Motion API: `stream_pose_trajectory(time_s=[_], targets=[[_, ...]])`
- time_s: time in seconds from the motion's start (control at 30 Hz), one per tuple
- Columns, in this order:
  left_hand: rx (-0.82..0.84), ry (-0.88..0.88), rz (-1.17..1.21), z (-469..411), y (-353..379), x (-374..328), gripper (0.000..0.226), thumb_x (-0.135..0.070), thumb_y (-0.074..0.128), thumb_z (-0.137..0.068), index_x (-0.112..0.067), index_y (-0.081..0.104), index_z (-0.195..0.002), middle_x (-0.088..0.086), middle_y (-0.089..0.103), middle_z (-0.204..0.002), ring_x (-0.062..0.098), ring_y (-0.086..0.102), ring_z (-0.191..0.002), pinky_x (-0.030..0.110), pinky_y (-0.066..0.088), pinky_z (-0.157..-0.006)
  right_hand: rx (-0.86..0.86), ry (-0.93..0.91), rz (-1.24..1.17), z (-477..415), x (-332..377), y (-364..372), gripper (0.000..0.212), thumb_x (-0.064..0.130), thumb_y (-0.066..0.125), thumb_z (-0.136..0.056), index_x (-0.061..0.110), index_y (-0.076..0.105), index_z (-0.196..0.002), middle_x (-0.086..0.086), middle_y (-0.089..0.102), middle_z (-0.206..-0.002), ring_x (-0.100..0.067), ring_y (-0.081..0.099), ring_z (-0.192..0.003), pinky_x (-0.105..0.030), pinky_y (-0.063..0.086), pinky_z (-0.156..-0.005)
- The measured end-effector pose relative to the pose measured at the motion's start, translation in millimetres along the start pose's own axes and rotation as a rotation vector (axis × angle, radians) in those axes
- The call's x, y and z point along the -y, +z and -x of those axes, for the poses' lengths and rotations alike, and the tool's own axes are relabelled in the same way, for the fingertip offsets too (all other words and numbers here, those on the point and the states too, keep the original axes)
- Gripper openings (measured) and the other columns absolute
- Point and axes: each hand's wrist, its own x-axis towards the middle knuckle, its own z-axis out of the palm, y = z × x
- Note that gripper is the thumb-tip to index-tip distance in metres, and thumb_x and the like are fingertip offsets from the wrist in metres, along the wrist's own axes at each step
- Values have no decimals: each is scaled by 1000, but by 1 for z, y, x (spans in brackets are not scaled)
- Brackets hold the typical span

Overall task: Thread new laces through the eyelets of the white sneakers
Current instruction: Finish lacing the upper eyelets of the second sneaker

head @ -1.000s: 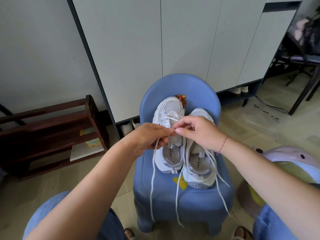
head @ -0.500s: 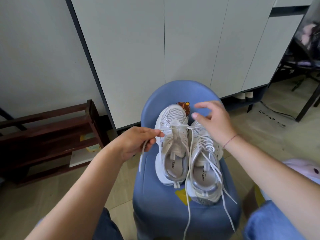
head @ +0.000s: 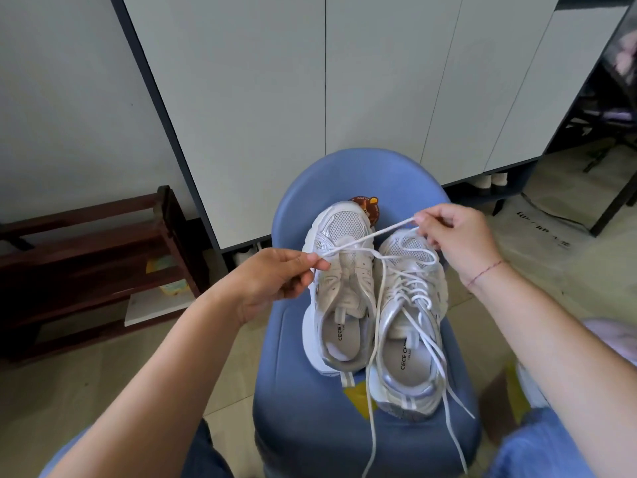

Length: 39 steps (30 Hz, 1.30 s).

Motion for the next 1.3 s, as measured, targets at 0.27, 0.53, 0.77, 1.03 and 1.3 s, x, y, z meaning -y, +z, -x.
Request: stream_pose_trajectory(time_s=[0.27, 0.53, 0.77, 1.03, 1.3], targets=[[-21, 58, 344, -15, 27, 0, 22, -24, 46, -99, -14, 63, -90, 0, 72, -76, 11, 64, -68, 23, 50, -72, 182, -22, -20, 41, 33, 41, 4, 24, 70, -82, 25, 71, -78, 10, 68, -76, 3, 58, -68, -12, 45, -72], [-18, 110, 594, -24, 52, -9, 21, -30, 59, -80, -14, 68, -90, 0, 60, -73, 16, 58, -68, 24, 50, -55, 247, 79, -180, 52, 37, 68, 8, 16, 65, -86, 17, 70, -80, 8, 60, -57, -1, 50, -47, -12, 39, -51], [-124, 137, 637, -32, 59, -11, 19, -31, 60, -78, -17, 71, -85, -3, 54, -65, 14, 53, -60, 28, 42, -60, 280, 103, -214, 49, 35, 71, 13, 15, 66, -86, 21, 70, -75, 2, 68, -66, -2, 59, -57, -15, 44, -58], [-89, 267, 445, -27, 52, -7, 18, -15, 63, -82, 3, 66, -86, 10, 58, -70, 16, 54, -62, 21, 53, -64, 243, 116, -261, 42, 33, 63, 20, 10, 58, -90, 19, 66, -74, 5, 65, -59, -5, 58, -50, -16, 41, -47], [-395, 140, 488, -35, 23, 11, 6, -5, 67, -84, -6, 70, -89, 3, 70, -74, 8, 66, -68, 17, 56, -71, 277, 144, 11, 36, 23, 65, 14, 20, 67, -86, 24, 66, -73, -1, 62, -58, -13, 55, -52, -30, 51, -60]])
